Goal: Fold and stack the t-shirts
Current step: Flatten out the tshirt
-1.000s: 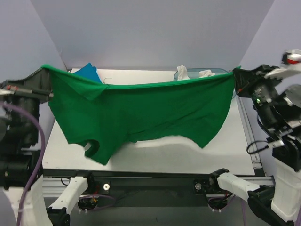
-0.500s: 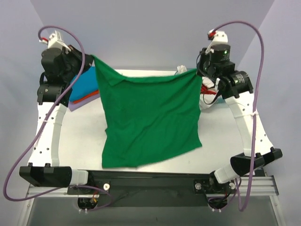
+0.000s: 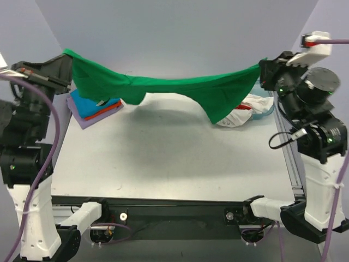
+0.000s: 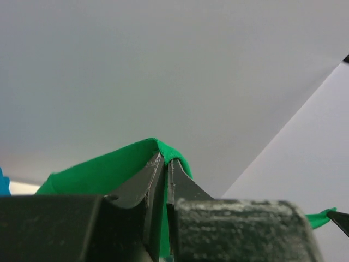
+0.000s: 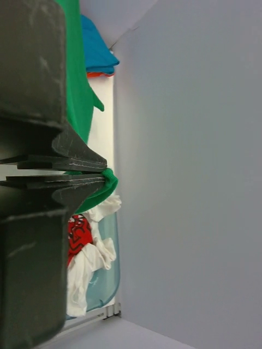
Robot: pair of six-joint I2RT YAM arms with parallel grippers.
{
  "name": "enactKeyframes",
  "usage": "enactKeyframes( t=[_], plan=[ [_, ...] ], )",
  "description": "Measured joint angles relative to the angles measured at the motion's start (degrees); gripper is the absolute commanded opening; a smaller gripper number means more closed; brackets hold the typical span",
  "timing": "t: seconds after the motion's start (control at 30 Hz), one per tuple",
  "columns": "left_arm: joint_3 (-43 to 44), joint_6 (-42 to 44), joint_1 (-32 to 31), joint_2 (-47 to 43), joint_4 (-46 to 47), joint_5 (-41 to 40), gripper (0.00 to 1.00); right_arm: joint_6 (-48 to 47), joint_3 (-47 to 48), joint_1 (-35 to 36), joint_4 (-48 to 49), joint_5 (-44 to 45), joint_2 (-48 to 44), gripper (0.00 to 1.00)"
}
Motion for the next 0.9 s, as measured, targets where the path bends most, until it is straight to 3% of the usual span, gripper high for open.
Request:
enactKeyframes(
  t=[0.27, 0.47, 0.67, 0.8, 0.9],
  plan=[
    [11.1, 1.22, 0.0, -4.81, 0.17, -2.29, 0.0, -2.67, 0.33, 0.0, 3.21, -0.02, -10.27, 0.0],
    [17.51, 1.75, 0.0, -3.69, 2.36, -2.27, 0.0, -3.72, 1.97, 0.02, 4.66, 0.02, -11.23, 0.0],
    [8.33, 1.09, 0.0, -0.26, 9.46, -1.05, 0.0, -4.87, -4.09, -0.11, 6.91, 1.68, -7.63, 0.0],
    [-3.13, 0.22, -0.11, 10.32, 13.53, 1.88, 0.01, -5.01, -14.1, -2.45, 9.99, 1.97, -0.98, 0.0],
    [-6.73, 0.5, -0.7, 22.25, 13.73, 3.37, 0.3, -3.8, -21.09, -5.81, 12.72, 0.87, 7.19, 0.0]
  ],
)
